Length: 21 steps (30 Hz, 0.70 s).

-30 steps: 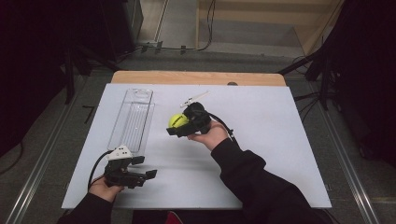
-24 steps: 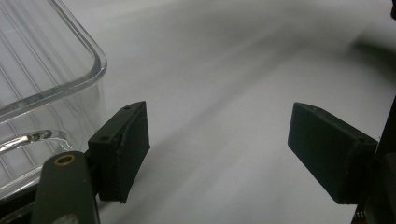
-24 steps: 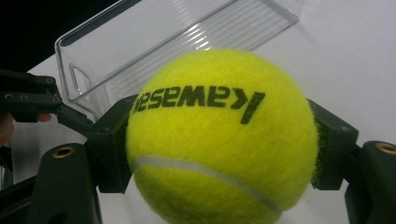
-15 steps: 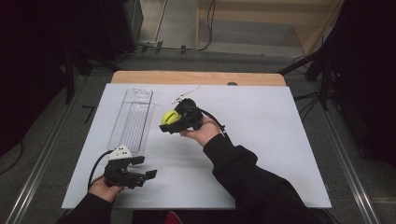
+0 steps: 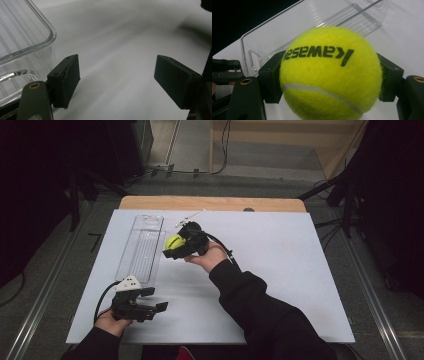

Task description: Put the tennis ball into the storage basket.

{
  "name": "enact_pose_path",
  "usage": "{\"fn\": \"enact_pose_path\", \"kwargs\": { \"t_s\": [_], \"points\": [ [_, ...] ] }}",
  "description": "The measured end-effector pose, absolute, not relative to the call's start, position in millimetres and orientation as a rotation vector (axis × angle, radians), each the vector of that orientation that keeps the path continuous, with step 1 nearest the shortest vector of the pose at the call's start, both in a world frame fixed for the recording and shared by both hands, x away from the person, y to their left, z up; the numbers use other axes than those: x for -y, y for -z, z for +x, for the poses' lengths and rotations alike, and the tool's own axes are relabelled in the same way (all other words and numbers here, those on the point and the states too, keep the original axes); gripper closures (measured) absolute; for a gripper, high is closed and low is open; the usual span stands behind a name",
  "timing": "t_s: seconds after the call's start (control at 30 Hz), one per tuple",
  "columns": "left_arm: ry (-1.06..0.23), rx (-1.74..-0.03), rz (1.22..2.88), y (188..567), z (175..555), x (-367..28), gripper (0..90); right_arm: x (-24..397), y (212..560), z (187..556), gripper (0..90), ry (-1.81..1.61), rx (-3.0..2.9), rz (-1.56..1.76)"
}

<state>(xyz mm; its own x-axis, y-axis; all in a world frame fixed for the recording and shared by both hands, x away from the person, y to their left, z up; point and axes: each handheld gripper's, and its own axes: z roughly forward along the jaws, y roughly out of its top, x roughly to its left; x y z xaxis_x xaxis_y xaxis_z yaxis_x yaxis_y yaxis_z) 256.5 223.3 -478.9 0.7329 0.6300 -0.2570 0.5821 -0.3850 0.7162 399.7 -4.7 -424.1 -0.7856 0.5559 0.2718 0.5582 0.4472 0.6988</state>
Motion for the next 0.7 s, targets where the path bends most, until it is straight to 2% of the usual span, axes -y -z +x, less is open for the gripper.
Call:
{"fn": "enact_pose_path", "kwargs": {
  "t_s": [0.7],
  "points": [
    [-0.07, -0.912, 2.087, 478.8, 256.4, -223.4, 21.2, -21.6, 421.9, 412.1, 23.1, 1.287, 2.672, -1.023]
  ]
}}
